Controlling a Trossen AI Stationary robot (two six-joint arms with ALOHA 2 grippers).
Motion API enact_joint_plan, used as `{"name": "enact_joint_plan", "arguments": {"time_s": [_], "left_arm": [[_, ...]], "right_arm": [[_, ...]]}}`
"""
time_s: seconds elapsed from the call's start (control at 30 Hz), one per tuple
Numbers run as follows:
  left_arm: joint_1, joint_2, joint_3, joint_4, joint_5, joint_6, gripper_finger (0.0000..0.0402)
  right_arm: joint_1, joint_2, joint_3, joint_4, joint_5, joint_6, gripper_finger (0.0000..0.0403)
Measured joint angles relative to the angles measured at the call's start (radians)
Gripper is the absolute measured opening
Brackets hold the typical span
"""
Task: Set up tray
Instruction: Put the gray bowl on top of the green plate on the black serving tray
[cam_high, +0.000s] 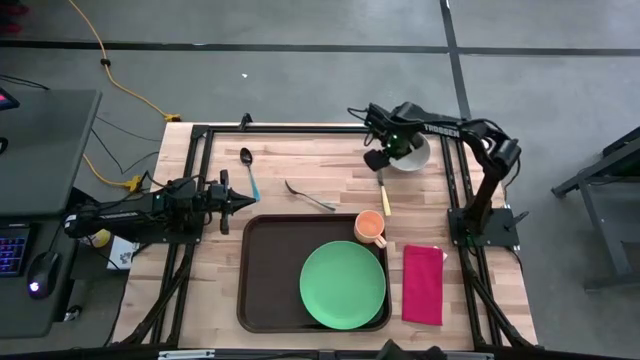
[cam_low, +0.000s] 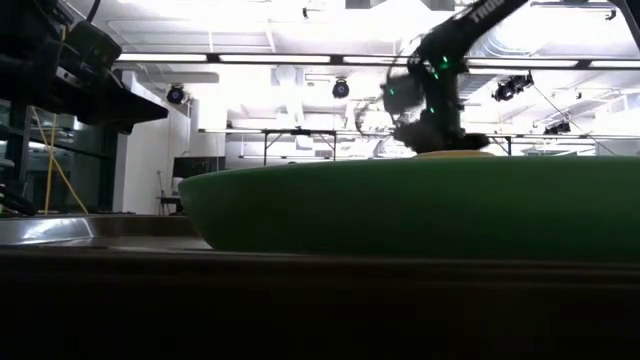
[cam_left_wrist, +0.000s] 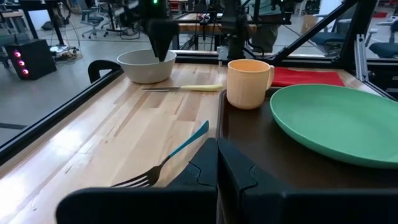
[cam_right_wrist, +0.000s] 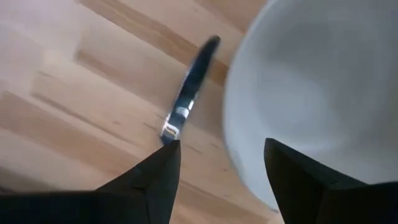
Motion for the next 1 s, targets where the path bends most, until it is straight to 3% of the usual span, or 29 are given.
{"name": "enact_joint_plan", "arguments": {"time_s": [0.33,0.47,0.6,0.77,1.0], "left_arm": [[0.000,0.000,0.000,-0.001,0.003,-0.003,0.0031],[0.000,0.000,0.000,-0.001,0.002,-0.004,0.0031],[0.000,0.000,0.000,-0.001,0.000,-0.004,0.0031],[0.000,0.000,0.000,-0.001,-0.001,-0.004,0.0031],[0.000,0.000,0.000,-0.001,-0.001,-0.004,0.0031]], "right_arm": [[-0.024,0.000,-0.161,0.144,0.026,-0.044,0.0209],[-0.024,0.000,-0.184,0.151,0.082,-0.036,0.0195],[-0.024,0.000,-0.189,0.146,0.107,-0.042,0.0137],[-0.024,-0.002,-0.186,0.146,0.059,-0.083,0.0019],[0.007,-0.021,-0.113,0.039,0.016,-0.087,0.0003]]}}
